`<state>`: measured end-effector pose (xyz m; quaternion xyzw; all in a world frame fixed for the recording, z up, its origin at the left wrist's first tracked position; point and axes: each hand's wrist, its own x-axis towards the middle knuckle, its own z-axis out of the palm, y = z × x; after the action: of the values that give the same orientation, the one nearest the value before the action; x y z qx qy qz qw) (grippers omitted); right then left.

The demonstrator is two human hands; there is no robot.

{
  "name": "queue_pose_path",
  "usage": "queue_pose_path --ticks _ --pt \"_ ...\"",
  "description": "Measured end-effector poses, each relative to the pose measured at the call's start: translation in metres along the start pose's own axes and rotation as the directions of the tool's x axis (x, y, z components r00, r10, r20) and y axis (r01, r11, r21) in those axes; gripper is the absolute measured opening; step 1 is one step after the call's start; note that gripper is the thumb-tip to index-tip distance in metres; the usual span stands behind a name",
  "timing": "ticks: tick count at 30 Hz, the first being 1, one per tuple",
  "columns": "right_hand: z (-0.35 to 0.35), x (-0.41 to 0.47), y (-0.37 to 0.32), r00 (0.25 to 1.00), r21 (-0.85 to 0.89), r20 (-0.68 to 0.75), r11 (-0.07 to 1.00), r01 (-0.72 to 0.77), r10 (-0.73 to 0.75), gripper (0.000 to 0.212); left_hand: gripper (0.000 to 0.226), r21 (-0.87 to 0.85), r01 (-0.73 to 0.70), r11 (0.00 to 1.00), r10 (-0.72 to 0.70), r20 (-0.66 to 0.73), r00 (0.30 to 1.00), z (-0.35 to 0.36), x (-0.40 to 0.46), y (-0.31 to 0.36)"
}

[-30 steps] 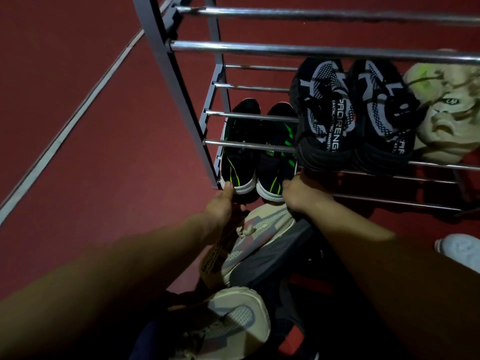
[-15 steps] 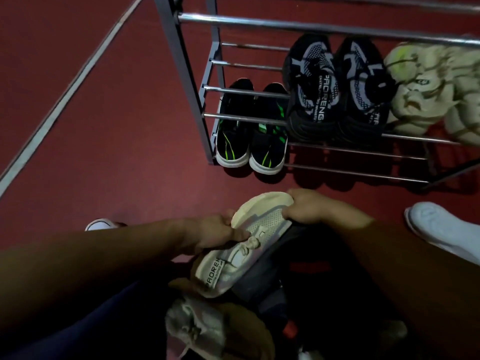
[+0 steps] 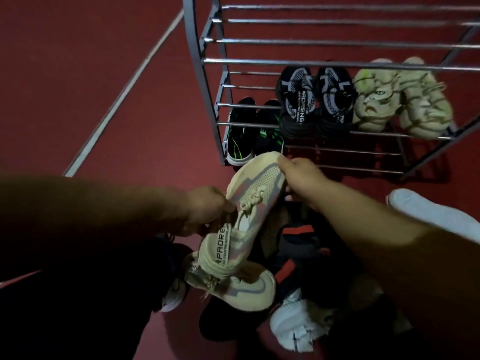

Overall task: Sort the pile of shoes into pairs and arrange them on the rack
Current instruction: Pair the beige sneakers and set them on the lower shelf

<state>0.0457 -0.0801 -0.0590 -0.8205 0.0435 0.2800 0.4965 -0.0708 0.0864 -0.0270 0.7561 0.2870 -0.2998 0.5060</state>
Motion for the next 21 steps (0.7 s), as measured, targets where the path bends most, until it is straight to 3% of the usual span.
queue_pose_path --ticks 2,3,5,6,7,9,11,12,14,16,19,21 --pt "0.016 -0.018 0.019 0.99 0.249 -0.09 0.965 -0.086 0.112 0.037 0.031 -0.037 0.01 0.999 -0.012 -0.057 0.998 0.004 -0.008 -0.009" --pt "0.026 -0.028 0.035 0.981 0.277 -0.133 0.956 -0.099 0.14 0.038 0.03 -0.073 0.007 0.997 -0.014 -0.088 0.996 0.006 -0.012 -0.012" --pt "0.046 -0.053 0.076 0.988 0.025 -0.134 0.997 -0.069 0.072 0.038 0.028 -0.163 -0.001 0.987 -0.022 -0.143 0.989 0.007 -0.015 -0.019" --pt "0.057 -0.069 0.091 0.999 -0.169 -0.046 0.985 -0.031 0.023 0.039 0.028 -0.211 -0.007 0.978 -0.029 -0.167 0.985 0.007 -0.016 -0.022" --pt "0.069 -0.085 0.107 0.997 -0.366 0.074 0.931 0.005 0.024 0.042 0.028 -0.25 -0.002 0.968 -0.045 -0.183 0.982 0.006 -0.019 -0.028" --pt "0.085 -0.107 0.126 0.972 -0.699 0.2 0.713 0.054 0.122 0.058 0.028 -0.293 0.008 0.956 -0.072 -0.208 0.975 -0.001 -0.023 -0.031" --pt "0.09 -0.117 0.136 0.977 -0.848 0.163 0.525 0.069 0.135 0.062 0.028 -0.316 -0.005 0.949 -0.074 -0.237 0.969 -0.01 -0.026 -0.032" --pt "0.088 -0.118 0.138 0.982 -0.871 0.131 0.488 0.049 0.137 0.061 0.026 -0.324 -0.022 0.946 -0.066 -0.259 0.964 -0.014 -0.027 -0.032" --pt "0.078 -0.113 0.141 0.979 -0.87 0.111 0.493 0.014 0.169 0.055 0.022 -0.348 -0.053 0.936 -0.05 -0.281 0.958 -0.02 -0.025 -0.031" --pt "0.07 -0.11 0.132 0.972 -0.811 0.165 0.583 0.037 0.168 0.042 0.02 -0.38 -0.057 0.923 -0.054 -0.275 0.96 -0.022 -0.023 -0.032" --pt "0.053 -0.102 0.091 0.982 -0.61 0.19 0.785 0.105 0.016 0.023 0.022 -0.412 -0.041 0.91 -0.087 -0.288 0.954 -0.023 -0.018 -0.037" --pt "0.032 -0.095 0.053 0.977 -0.583 0.201 0.793 0.176 -0.069 0.019 0.023 -0.399 -0.038 0.916 -0.093 -0.305 0.948 -0.024 -0.016 -0.038"
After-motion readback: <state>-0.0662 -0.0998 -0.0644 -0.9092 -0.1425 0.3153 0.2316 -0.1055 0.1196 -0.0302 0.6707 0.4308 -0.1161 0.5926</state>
